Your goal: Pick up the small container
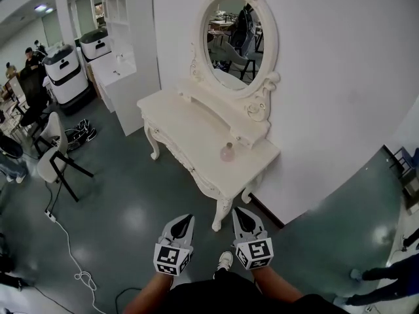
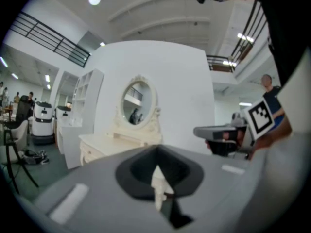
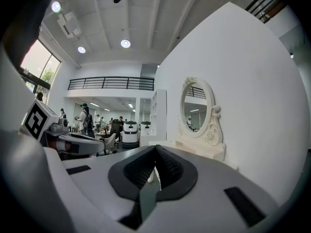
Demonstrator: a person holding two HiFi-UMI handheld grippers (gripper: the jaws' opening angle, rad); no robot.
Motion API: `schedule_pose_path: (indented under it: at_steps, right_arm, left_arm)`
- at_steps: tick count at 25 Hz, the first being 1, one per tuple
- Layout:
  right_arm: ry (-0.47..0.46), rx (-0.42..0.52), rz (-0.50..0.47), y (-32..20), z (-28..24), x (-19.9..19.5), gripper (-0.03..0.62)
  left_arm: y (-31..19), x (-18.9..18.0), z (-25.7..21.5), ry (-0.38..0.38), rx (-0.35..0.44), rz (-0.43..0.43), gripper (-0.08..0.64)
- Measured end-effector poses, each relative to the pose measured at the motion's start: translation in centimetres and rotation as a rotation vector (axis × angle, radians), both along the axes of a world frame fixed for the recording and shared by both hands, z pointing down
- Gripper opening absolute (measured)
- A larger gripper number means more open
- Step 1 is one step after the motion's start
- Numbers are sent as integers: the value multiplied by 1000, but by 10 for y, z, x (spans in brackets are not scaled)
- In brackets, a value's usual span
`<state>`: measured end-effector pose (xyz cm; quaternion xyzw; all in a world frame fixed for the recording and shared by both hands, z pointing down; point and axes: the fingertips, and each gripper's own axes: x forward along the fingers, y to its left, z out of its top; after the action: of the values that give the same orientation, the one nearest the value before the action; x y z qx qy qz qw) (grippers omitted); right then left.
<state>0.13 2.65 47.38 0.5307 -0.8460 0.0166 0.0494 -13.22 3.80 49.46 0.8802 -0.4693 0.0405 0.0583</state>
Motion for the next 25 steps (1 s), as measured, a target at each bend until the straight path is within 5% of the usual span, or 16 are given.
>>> schedule_pose_path:
  at_steps: [25]
  right_arm:
    - [-68,-1,-86,-149,4,93,6]
  left_arm:
    - [-139,107,-5,-84,-14,-56,8]
